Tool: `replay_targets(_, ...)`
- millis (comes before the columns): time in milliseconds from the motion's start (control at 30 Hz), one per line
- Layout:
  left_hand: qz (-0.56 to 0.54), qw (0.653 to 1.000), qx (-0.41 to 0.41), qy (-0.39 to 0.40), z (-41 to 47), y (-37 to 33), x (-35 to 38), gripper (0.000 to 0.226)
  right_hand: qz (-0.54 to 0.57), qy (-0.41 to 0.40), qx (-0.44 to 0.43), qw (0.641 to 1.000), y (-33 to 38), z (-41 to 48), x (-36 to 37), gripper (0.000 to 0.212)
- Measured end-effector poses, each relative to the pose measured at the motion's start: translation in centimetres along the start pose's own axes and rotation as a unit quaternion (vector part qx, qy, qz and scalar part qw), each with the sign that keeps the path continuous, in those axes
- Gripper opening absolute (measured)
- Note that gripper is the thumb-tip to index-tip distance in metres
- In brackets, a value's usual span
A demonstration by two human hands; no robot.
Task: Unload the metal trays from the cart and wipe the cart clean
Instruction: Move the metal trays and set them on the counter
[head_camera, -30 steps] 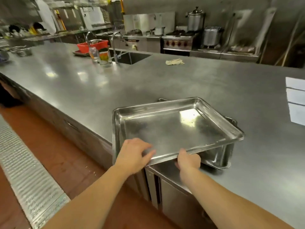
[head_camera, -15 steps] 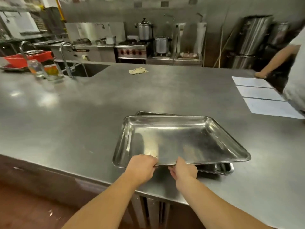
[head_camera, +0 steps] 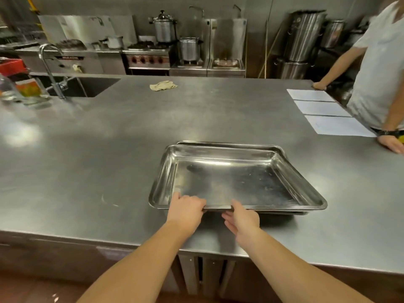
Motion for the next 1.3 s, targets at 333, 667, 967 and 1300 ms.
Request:
replay_targets(333, -0.065, 0.997, -0.045, -0.019, 0.7, 2.2, 1.1, 0.016, -0.406, 0.051, -0.189, 0.893, 3.1, -1.4, -1.4, 0.023)
replay_targets(667, -0.118, 0.992, -0.043, -0.029, 1.7, 2.7, 1.9, 0.023, -0.832, 0.023, -0.345, 0.434, 6.6, 1.9, -4.4, 0.022)
replay_targets(967, -0.18, 0.98, -0.044, 0.075, 3.9, 3.5, 3.6, 0.02, -0.853, 0.043, -0.351, 0.385, 7.6, 3.4, -4.6, 0.025)
replay_targets(1300, -0.312, 0.941, -0.045, 0.121, 4.3, 3.9, 4.3, 0.02, -0.822, 0.082, -0.316, 0.467, 7.5, 5.3, -5.1, 0.018)
Point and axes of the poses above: each hand's wrist, its own z-axis towards the middle knuckle, its own x-axis out of the palm, y = z × x, the point moved 4 cm from there along z, towards the middle knuckle, and after that the axes turned 7 degrees about y, right-handed, at the moved point
